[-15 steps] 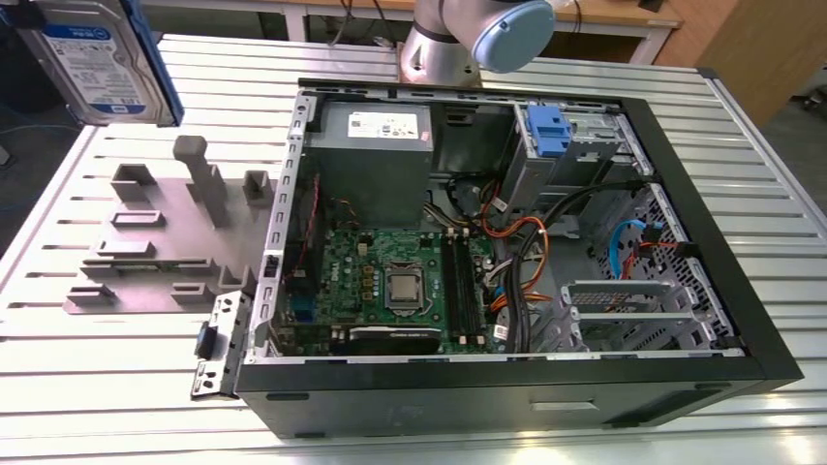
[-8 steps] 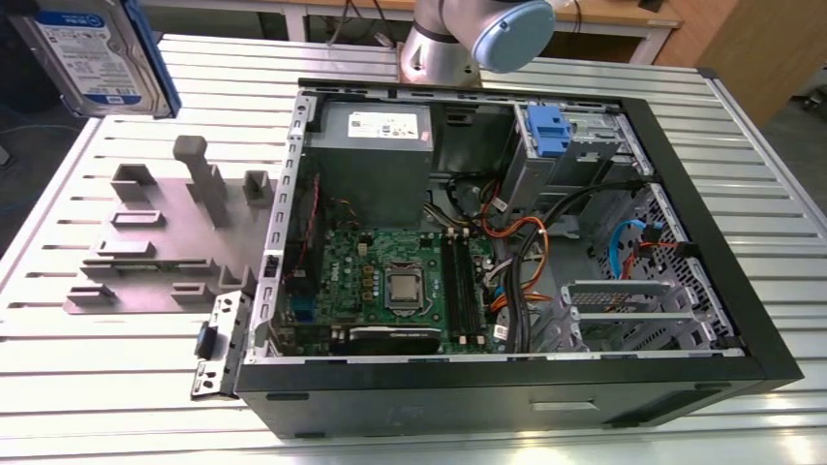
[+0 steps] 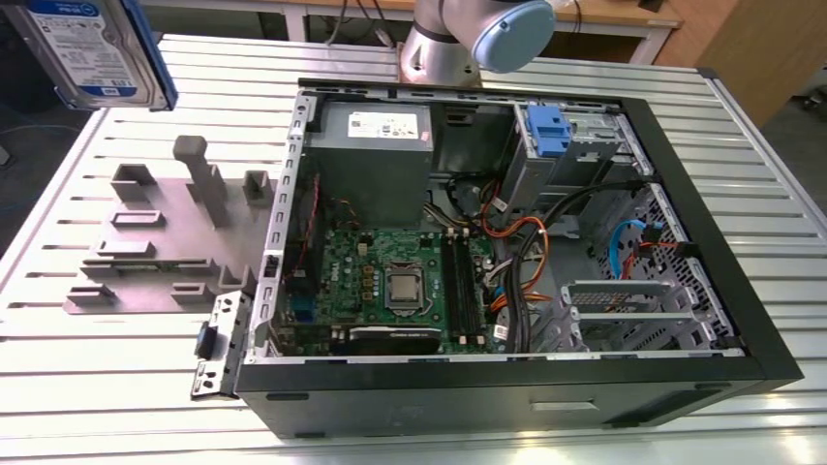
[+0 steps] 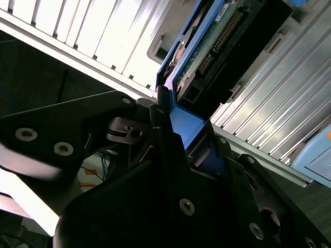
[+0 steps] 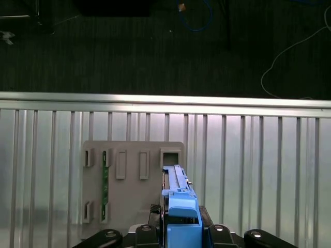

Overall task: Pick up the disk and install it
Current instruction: 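Pick up the disk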

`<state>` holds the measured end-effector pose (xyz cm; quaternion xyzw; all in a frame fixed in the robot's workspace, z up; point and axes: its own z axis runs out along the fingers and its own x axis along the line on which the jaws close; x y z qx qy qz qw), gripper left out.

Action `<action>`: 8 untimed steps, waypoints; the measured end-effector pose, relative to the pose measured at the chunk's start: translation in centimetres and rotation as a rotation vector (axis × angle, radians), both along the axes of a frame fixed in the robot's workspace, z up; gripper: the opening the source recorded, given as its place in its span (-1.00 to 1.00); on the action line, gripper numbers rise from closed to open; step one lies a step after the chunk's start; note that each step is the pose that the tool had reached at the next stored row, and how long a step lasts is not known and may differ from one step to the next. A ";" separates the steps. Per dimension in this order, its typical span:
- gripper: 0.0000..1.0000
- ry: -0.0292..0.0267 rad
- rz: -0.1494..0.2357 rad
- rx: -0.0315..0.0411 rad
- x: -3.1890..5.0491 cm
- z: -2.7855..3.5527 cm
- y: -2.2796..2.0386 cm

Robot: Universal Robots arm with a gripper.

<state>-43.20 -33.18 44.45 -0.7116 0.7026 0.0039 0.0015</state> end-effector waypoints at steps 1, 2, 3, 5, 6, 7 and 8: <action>-0.27 0.0000 0.000 0.0000 0.00 0.15 0.00; -0.27 -0.0001 0.000 0.0000 0.00 0.30 0.00; -0.27 -0.0001 0.000 0.0000 0.00 0.46 0.00; -0.27 -0.0001 0.000 0.0001 0.00 0.76 0.00; -0.27 -0.0001 0.000 0.0000 0.00 0.91 0.00; -0.27 -0.0002 0.000 0.0001 0.00 1.06 0.00; -0.27 -0.0001 0.000 0.0001 0.00 1.23 0.00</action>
